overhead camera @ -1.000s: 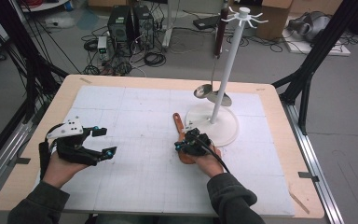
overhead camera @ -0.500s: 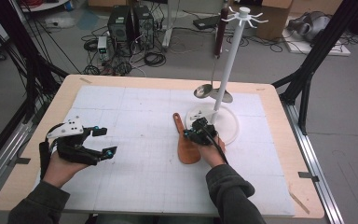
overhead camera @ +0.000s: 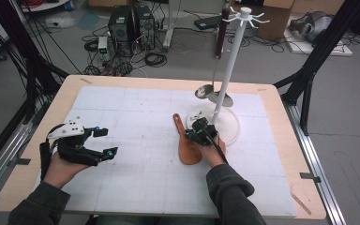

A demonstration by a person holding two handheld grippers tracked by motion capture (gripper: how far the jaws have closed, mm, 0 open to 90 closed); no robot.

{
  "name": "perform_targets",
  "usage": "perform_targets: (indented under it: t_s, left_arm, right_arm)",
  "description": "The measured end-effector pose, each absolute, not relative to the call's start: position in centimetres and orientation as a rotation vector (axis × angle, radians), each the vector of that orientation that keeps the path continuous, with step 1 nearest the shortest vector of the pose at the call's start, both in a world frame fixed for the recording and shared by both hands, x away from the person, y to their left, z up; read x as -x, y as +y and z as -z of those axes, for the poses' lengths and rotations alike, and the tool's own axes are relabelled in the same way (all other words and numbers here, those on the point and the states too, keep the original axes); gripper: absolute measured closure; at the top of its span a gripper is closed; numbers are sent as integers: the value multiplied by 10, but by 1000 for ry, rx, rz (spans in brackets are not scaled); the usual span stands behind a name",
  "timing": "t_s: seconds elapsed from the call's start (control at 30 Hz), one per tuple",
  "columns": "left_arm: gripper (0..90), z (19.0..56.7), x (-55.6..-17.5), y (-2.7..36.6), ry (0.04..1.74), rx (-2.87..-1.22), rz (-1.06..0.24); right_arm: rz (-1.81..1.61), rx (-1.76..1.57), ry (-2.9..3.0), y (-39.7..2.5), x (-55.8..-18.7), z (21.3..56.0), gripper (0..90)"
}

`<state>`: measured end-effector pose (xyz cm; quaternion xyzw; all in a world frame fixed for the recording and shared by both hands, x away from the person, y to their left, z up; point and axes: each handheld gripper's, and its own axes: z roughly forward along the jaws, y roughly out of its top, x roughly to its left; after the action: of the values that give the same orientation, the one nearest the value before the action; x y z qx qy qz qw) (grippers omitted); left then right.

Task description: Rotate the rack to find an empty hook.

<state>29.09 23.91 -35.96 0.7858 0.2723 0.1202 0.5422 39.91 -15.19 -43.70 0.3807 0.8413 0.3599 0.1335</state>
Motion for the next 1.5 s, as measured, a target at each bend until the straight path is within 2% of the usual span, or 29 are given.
perform_targets:
  t_s: [0.77, 1.5]
  left_arm:
    - [171, 360, -291, 240, 647, -1869, -284]
    - [171, 359, -290, 239, 647, -1867, -288]
  right_arm:
    - [-1098, -1033, 2559, -137, -395, 440, 898]
    - [-1113, -926, 2689, -126, -368, 438, 898]
